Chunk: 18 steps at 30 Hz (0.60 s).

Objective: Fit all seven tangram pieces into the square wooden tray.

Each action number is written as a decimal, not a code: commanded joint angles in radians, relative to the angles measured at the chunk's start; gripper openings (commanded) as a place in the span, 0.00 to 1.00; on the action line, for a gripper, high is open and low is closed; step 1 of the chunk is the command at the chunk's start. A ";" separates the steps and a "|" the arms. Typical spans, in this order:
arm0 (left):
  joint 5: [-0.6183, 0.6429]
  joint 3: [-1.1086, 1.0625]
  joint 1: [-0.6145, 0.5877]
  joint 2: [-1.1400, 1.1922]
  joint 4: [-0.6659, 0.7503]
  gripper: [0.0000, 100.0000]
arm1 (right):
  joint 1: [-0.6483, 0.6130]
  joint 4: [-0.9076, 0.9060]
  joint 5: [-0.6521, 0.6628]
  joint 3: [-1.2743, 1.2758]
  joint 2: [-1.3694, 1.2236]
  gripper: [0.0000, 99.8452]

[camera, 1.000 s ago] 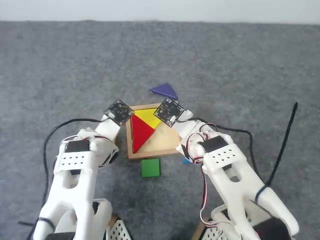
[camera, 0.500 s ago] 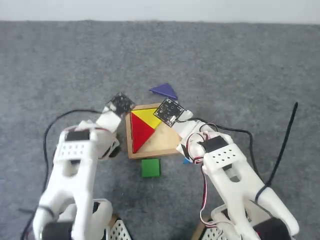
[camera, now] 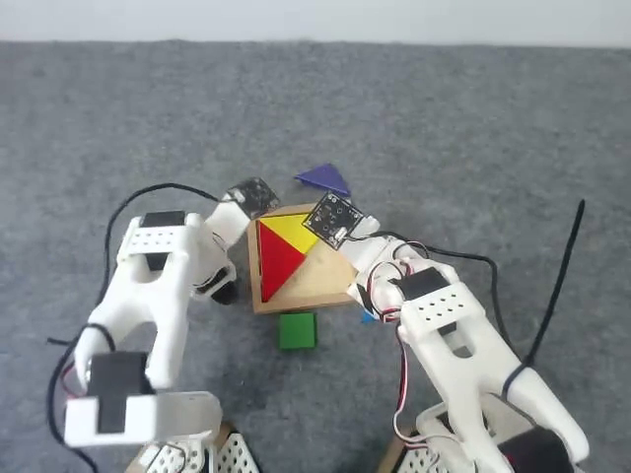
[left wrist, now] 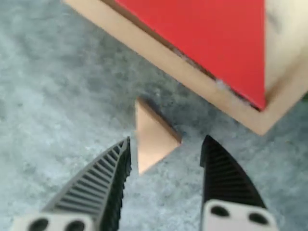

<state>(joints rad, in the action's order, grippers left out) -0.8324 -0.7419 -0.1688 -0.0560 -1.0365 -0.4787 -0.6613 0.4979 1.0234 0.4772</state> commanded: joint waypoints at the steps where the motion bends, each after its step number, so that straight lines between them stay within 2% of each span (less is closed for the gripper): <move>1: -0.014 0.090 -0.038 0.052 -0.021 0.22 | -0.002 0.019 0.005 -0.006 0.004 0.10; 7: 0.002 0.177 -0.043 0.129 -0.066 0.19 | -0.002 0.019 0.005 -0.006 0.004 0.10; 18: 0.002 0.186 -0.018 0.143 -0.106 0.19 | -0.002 0.019 0.005 -0.006 0.004 0.10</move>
<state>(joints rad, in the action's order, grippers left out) -0.8247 -0.5976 -0.2041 0.0913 -1.1086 -0.4787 -0.6613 0.4979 1.0234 0.4772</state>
